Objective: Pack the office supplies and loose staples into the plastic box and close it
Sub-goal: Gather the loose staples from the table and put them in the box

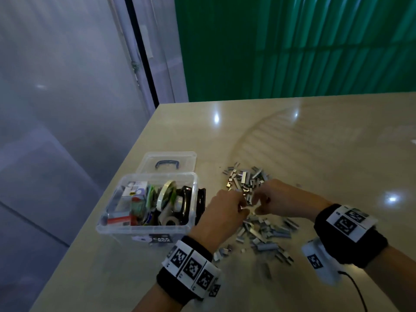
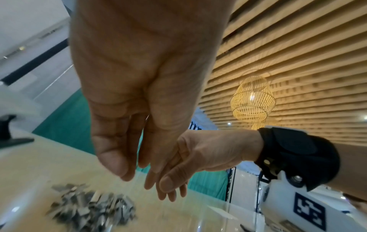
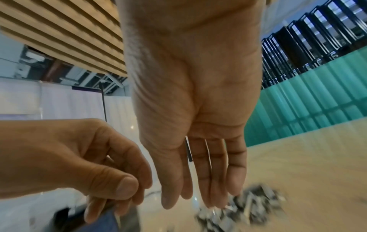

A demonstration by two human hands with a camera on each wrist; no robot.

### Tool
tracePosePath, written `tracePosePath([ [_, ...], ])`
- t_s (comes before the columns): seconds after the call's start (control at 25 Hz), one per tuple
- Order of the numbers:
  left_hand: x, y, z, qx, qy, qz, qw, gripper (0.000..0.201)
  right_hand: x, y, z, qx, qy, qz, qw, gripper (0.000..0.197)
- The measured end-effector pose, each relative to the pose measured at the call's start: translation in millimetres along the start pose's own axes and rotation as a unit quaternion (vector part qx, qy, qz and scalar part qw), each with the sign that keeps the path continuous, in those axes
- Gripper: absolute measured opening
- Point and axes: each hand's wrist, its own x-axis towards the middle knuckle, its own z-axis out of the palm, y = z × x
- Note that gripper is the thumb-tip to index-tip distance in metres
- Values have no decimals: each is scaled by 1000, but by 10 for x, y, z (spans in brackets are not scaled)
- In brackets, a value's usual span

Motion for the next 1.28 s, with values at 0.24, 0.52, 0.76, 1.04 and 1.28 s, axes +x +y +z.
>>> tracePosePath([
  [0.24,45,-235,598,82,-78,-71,991,42,58,408,602,18,-11,73,997,50],
  [0.52,91,-333,750,91,-117,-115,982,48,181,368,861,27,-30,58,998,78],
  [0.76,126,-262,735,85,-77,-125,985,38,236,304,891,24,-8,41,999,48],
  [1.04,110,-298,776,29,-19,-148,988,35,240,334,902,68,32,70,995,24],
  [1.28,117,-329,779,-7,-2,-146,989,30,268,263,949,66,50,85,993,22],
])
